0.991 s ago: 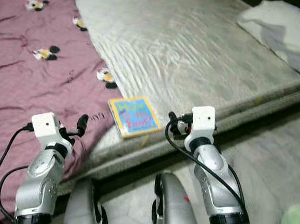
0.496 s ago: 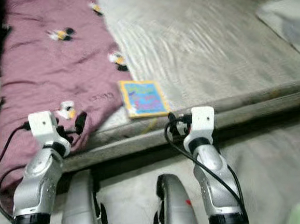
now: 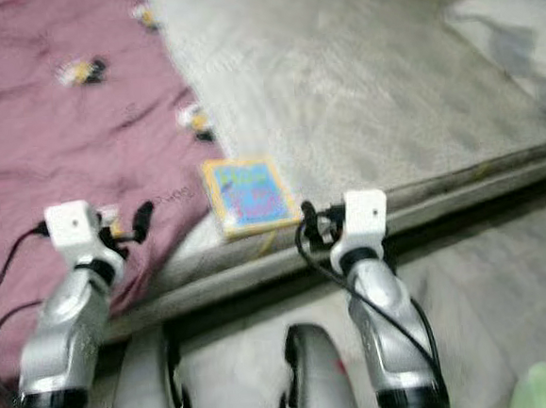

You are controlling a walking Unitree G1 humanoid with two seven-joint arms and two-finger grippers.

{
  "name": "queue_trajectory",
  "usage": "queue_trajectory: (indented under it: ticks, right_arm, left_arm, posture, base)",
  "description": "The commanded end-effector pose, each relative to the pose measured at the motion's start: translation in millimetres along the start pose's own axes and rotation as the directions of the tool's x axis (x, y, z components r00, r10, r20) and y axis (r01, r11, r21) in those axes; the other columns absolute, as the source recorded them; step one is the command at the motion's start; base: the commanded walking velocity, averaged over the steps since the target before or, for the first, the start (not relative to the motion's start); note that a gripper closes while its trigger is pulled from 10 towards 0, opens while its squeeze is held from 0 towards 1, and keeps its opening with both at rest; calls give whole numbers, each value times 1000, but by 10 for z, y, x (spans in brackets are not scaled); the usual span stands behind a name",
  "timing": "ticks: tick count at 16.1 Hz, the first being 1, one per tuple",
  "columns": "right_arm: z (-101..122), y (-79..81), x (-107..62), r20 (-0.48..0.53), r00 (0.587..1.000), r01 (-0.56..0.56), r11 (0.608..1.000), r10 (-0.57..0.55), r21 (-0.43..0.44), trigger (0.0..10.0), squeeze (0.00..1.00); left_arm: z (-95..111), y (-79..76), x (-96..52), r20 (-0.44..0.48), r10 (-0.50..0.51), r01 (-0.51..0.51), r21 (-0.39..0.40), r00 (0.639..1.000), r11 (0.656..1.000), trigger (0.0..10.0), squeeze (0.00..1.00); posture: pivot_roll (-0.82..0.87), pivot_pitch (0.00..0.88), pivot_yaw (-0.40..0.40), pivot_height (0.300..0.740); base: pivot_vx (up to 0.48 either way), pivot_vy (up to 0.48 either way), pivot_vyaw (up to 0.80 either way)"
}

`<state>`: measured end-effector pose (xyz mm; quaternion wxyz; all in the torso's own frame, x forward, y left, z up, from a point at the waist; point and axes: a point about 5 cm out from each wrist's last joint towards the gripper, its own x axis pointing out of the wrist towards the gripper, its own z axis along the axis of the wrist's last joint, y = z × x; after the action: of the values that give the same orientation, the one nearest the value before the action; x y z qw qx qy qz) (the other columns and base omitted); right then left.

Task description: Clean up the room

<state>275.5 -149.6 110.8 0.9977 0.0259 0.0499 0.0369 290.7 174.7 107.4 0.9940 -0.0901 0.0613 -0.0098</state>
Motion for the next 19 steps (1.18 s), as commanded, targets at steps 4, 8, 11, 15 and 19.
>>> queue_trajectory:
  ticks: [4, 8, 11, 15, 19]
  right_arm:
    - [7, -107, -26, -1, 999, 32, 999, -33, -21, 10000, 0]
    - [7, -107, -26, -1, 999, 32, 999, -33, -21, 10000, 0]
    - [-3, -101, -67, -9, 1000, 22, 999, -22, -27, 10000, 0]
    - [-10, -107, -120, -10, 1000, 24, 999, -25, -32, 10000, 0]
    - [-6, -146, -192, -19, 999, 31, 999, -31, -45, 10000, 0]
  left_arm:
    - [-16, -152, 20, -2, -52, 51, -14, 999, 999, 10000, 0]
    - [-16, -152, 20, -2, -52, 51, -14, 999, 999, 10000, 0]
    - [-209, -274, 104, -153, -108, 95, -89, 982, 992, 10000, 0]
    - [-268, -303, 184, -199, -110, 91, -103, 974, 990, 10000, 0]
    - [-313, -288, 283, -226, -108, 74, -153, 968, 985, 10000, 0]
  posture:
    - [-44, 140, -98, 579]
    - [-44, 140, -98, 579]
    - [-56, 149, -98, 575]
    - [-74, 159, -93, 525]
    - [-105, 179, -98, 515]
  base:
    - [170, 0, 0]
    - [0, 0, 0]
    - [0, 0, 0]
    - [0, 0, 0]
    - [0, 0, 0]
